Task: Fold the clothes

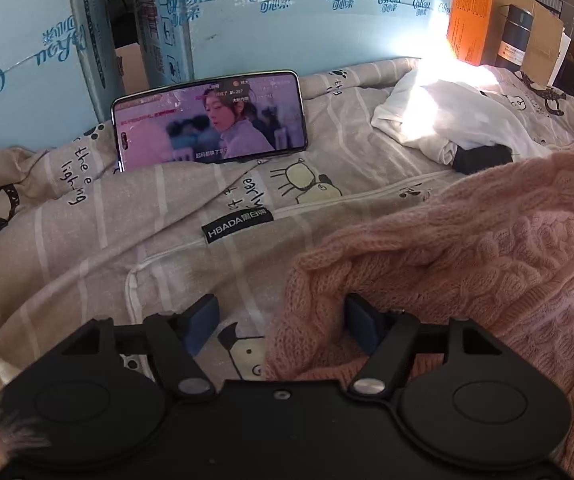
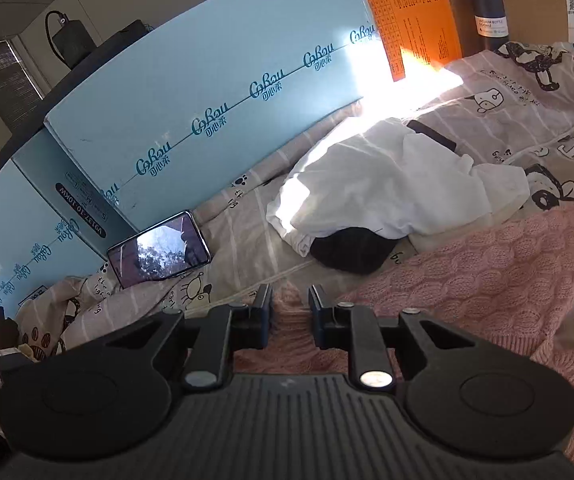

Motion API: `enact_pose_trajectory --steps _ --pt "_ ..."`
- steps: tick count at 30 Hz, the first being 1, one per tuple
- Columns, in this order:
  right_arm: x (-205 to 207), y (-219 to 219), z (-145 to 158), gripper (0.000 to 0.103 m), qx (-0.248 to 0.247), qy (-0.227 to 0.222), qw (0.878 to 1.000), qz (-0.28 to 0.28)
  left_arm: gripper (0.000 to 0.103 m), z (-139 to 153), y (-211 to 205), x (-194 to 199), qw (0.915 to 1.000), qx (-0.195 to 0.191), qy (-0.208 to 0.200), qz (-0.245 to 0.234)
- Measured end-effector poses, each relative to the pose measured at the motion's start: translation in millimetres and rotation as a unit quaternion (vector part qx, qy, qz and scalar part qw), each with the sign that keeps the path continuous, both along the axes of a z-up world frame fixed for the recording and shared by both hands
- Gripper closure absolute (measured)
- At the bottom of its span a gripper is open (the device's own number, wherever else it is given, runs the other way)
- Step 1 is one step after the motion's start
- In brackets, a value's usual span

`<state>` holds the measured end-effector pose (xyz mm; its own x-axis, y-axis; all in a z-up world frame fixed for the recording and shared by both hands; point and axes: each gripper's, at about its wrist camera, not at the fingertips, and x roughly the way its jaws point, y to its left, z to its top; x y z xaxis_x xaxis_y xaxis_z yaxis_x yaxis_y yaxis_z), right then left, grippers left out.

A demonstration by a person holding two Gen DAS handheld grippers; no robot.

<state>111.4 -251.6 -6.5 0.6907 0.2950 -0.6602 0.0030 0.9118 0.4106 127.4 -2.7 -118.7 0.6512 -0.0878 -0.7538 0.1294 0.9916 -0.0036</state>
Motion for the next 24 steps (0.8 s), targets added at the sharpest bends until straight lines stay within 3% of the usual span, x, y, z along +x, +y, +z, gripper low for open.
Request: enact_pose_trajectory --steps 5,11,15,16,19,22,24 --pt "-13 6 -39 0.085 -0.028 0.064 0.997 -0.017 0.031 11 1 -6 0.9998 -0.008 0.003 -0.016" --pt "-15 16 -57 0.084 -0.056 0.072 0.996 -0.022 0.027 39 -10 -27 0.997 -0.02 -0.049 -0.056" --pt "-17 20 -55 0.081 -0.07 0.066 0.995 -0.025 0.026 39 -27 -24 0.9939 -0.038 -0.07 -0.077" --pt "-18 21 -53 0.078 -0.077 0.063 0.995 -0.025 0.026 35 -32 -21 0.9936 -0.032 -0.071 -0.081" --pt "-23 24 -49 0.049 -0.11 0.055 0.992 -0.024 0.025 22 -44 -14 0.9936 -0.013 -0.071 -0.086" --pt "-24 27 -50 0.049 -0.147 0.054 0.988 -0.013 0.022 4 -46 -4 0.9954 0.01 -0.048 -0.082" --pt "-21 26 -58 0.049 -0.154 0.063 0.986 -0.015 0.012 -5 -42 -3 0.995 0.013 -0.051 -0.084"
